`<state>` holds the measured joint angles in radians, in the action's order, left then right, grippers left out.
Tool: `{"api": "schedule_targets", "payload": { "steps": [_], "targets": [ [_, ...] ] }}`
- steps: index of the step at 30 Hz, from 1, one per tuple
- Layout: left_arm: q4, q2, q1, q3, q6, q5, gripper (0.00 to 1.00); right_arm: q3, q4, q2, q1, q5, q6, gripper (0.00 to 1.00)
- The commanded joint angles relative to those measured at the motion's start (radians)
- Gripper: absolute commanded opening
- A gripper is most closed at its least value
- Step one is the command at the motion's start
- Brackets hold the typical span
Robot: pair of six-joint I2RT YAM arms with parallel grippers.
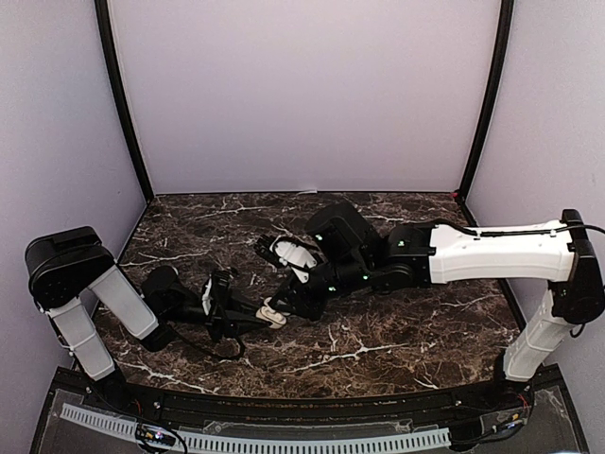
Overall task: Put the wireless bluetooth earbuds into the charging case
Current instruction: Adjust the left earbud in the left side groove of the charging case.
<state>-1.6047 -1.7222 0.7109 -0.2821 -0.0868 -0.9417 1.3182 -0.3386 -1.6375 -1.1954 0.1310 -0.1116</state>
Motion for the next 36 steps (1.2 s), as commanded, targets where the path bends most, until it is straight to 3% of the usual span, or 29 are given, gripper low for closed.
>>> {"api": "schedule_targets", "payload": {
  "steps": [1,10,36],
  "targets": [
    [-0.229,0.006,0.002,-0.016,-0.001,0.001,0.00,-0.023,0.043,0.094,0.007,-0.075,-0.016,0.26],
    [-0.228,0.004,0.002,-0.020,-0.002,-0.002,0.00,-0.023,0.016,0.080,0.007,0.008,-0.001,0.19],
    [-0.228,-0.005,0.002,-0.025,-0.002,0.001,0.00,0.048,-0.028,-0.029,0.005,0.057,0.018,0.14]
  ]
}}
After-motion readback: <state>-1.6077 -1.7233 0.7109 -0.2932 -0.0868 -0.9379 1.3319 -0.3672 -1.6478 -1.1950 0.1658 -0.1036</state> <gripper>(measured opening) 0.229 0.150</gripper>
